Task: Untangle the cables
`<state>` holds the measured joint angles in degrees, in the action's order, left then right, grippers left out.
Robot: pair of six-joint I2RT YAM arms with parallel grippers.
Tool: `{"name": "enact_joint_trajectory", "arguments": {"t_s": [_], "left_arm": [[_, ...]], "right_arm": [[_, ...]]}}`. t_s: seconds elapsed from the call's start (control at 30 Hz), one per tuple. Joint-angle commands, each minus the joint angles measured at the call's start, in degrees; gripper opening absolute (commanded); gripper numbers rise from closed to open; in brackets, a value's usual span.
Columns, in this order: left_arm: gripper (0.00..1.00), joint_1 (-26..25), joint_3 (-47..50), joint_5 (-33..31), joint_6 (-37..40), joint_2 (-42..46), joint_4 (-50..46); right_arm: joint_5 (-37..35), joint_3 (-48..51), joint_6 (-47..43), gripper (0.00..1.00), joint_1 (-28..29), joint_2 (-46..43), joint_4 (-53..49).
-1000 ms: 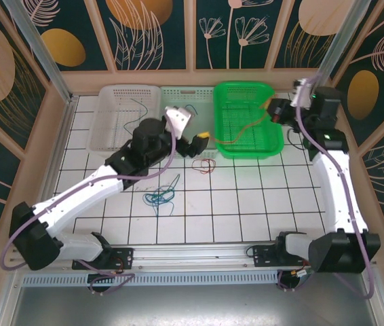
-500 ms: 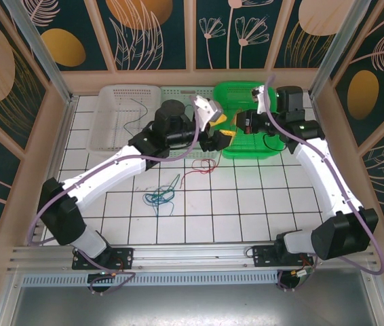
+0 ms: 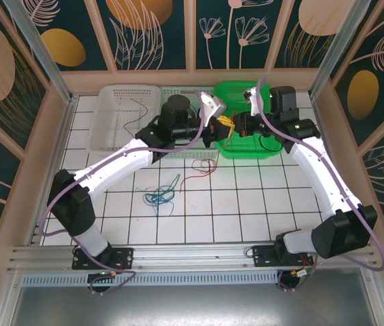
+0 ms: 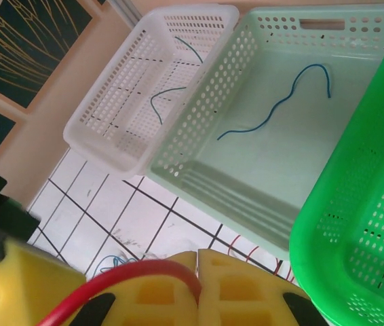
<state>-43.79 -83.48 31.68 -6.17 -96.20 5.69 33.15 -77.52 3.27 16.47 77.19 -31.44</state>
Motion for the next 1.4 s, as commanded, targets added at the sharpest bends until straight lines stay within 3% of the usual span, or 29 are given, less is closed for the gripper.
{"name": "enact_joint_trajectory", "arguments": {"t_s": [0.0, 0.13, 0.3, 0.4, 0.53, 0.67, 0.8, 1.03, 1.37], "left_arm": [[0.01, 0.4, -2.1, 2.8, 0.2, -0.9, -0.4], [0.00, 0.8, -3.7, 2.3, 1.3, -1.6, -4.1], [0.00, 2.2, -5.6, 1.9, 1.7, -3.5, -9.8], [0.00, 3.3, -5.2, 5.6, -0.8, -4.1, -9.6], [0.00, 4.5, -5.8, 11.8, -5.0, -5.6, -9.8], [0.00, 6.4, -6.2, 16.3, -9.5, -7.0, -10.4], [0.00, 7.4, -6.8, 16.9, -11.0, -7.5, -10.1], [0.00, 8.0, -11.8, 15.4, -9.6, -8.5, -13.9], [0.00, 8.1, -13.7, 11.1, -6.1, -7.8, -18.3]], "right_arm": [[-3.0, -0.5, -3.0, 0.00, 1.7, -1.9, -0.9], [-11.3, -0.7, -7.1, 0.00, 4.7, -2.6, -3.1], [-32.5, 0.5, -11.9, 0.00, 9.0, -3.4, -5.6], [-44.4, 3.1, -12.9, 0.00, 9.7, -4.9, -3.6], [-55.1, 7.9, -16.3, 0.00, 10.9, -8.6, 2.8], [-55.5, 11.1, -21.0, 0.00, 12.0, -12.4, 6.1], [-53.7, 11.5, -23.4, 0.00, 15.7, -12.4, 3.2], [-53.6, 12.3, -24.2, 0.00, 22.0, -8.9, -3.5], [-51.1, 10.9, -22.9, 0.00, 22.0, -7.3, -6.9]]}}
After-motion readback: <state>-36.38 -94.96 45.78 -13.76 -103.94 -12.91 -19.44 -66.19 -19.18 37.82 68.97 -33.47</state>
